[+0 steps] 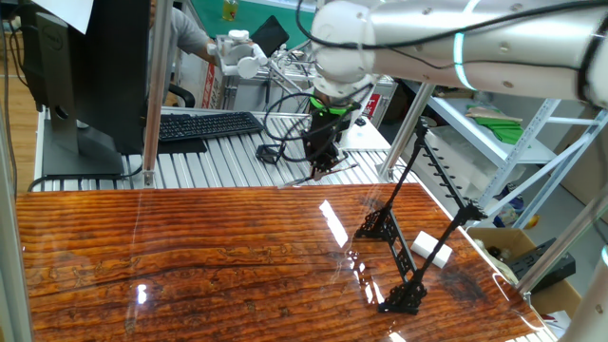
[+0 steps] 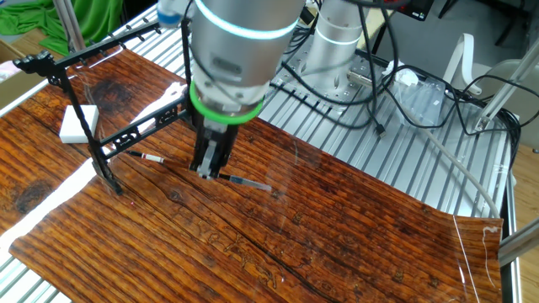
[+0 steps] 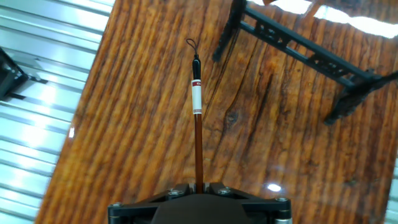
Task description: Place the brush on the pen rack
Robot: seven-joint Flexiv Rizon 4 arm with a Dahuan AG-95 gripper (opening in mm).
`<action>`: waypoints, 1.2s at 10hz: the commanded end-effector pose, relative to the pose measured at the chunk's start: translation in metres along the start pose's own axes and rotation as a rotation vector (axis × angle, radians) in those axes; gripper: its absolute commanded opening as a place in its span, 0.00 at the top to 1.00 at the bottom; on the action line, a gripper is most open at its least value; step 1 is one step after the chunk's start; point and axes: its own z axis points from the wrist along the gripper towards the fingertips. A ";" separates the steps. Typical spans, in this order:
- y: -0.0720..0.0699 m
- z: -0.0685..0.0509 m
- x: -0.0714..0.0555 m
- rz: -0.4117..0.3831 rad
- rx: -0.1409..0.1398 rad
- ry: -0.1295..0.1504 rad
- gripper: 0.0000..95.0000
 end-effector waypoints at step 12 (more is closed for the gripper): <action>-0.074 -0.023 -0.028 -0.042 -0.073 -0.040 1.00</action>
